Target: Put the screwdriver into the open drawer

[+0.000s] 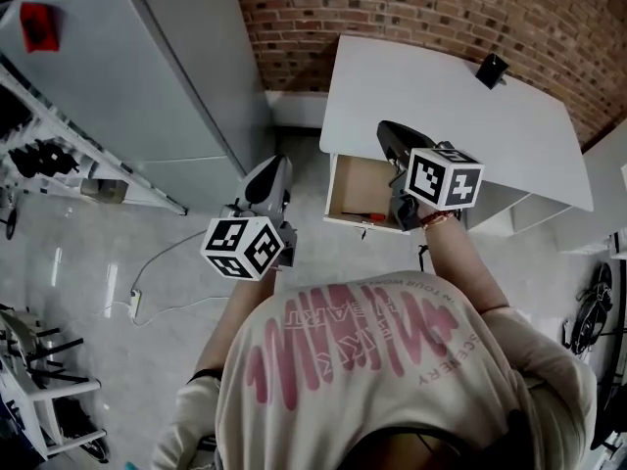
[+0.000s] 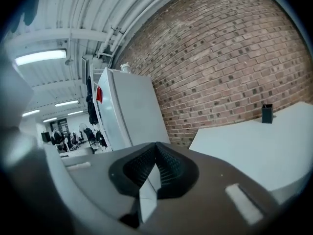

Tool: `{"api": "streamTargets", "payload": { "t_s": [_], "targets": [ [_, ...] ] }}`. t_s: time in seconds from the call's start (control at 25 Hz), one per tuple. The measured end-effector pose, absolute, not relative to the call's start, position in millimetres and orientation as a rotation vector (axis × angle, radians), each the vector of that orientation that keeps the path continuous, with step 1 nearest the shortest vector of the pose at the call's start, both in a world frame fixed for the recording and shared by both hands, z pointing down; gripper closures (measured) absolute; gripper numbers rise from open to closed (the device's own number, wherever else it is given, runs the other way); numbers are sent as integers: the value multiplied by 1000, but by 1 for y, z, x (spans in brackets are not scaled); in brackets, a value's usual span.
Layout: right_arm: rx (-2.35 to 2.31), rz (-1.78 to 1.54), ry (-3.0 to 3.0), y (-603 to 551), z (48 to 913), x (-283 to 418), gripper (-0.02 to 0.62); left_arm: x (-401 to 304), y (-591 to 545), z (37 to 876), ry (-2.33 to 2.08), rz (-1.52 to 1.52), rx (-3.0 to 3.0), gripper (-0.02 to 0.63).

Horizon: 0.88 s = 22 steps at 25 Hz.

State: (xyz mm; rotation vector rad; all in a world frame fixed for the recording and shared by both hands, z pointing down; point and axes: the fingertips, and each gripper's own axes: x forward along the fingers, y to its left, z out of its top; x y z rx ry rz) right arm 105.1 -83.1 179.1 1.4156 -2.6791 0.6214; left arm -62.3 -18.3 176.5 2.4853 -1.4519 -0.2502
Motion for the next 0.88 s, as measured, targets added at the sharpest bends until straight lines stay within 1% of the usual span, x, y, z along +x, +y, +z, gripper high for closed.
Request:
{"api": "streamTargets", "payload": {
  "t_s": [0.12, 0.2, 0.32, 0.64, 0.88],
  "targets": [
    [1357, 491, -2644, -82, 183, 120, 587, -43, -18, 179, -1492, -276, 2442, 603],
    [1316, 464, -2639, -82, 187, 127, 588, -32, -15, 182, -1522, -284, 2419, 603],
    [1259, 534, -2663, -82, 197, 140, 588, -13, -11, 192, -1548, -274, 2383, 603],
    [1128, 854, -2723, -76, 226, 178, 588, 28, 9, 220, -1628, -252, 2288, 603],
    [1090, 832, -2704, -70, 241, 204, 588, 53, 18, 229, -1671, -249, 2253, 603]
  ]
}}
